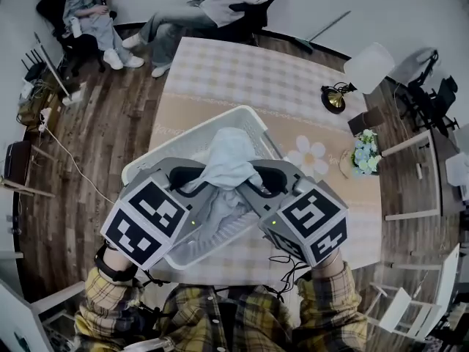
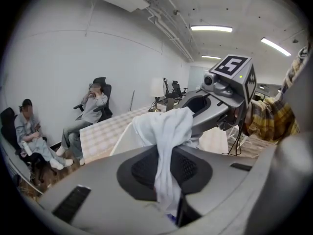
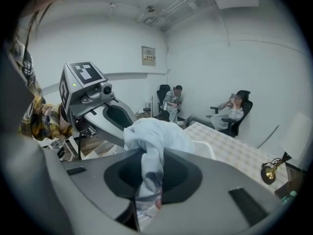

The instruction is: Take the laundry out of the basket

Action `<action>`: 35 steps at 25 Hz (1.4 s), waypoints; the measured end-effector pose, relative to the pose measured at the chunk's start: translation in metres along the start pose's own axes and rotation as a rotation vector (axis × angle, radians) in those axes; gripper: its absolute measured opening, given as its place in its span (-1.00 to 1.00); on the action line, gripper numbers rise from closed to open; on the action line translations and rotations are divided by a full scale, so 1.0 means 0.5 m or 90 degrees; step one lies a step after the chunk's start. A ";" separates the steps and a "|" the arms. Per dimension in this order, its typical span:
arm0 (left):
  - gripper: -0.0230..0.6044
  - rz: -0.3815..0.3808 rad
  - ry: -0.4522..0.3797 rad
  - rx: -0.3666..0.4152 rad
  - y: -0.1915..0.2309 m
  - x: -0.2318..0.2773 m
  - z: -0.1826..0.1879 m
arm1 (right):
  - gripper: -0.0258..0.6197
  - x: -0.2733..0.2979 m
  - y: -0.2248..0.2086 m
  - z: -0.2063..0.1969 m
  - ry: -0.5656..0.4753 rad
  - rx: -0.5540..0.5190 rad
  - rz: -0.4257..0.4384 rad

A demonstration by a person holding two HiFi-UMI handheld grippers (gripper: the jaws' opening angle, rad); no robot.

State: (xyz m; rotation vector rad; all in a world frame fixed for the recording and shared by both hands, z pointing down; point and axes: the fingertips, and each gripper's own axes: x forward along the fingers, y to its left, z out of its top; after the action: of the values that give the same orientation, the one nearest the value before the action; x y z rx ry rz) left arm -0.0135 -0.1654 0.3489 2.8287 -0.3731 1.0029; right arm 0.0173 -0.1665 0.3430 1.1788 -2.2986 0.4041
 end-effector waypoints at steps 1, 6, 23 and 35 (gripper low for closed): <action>-0.70 0.004 -0.005 0.005 -0.011 0.000 0.013 | -0.65 -0.017 -0.003 0.002 -0.009 -0.002 -0.003; -0.70 0.033 -0.028 0.033 -0.075 0.005 0.099 | -0.65 -0.119 -0.036 0.010 -0.059 -0.014 -0.022; -0.71 0.062 -0.092 0.083 -0.303 0.146 0.298 | -0.65 -0.406 -0.173 -0.089 -0.133 -0.038 -0.079; -0.71 0.006 -0.076 0.119 -0.449 0.257 0.339 | -0.65 -0.537 -0.228 -0.220 -0.124 0.007 -0.137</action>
State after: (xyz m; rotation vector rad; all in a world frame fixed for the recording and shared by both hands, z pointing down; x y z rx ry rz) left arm 0.2458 -0.0064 0.2927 3.0657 -0.3192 0.9186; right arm 0.2750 -0.0019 0.2825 1.5121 -2.2996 0.2312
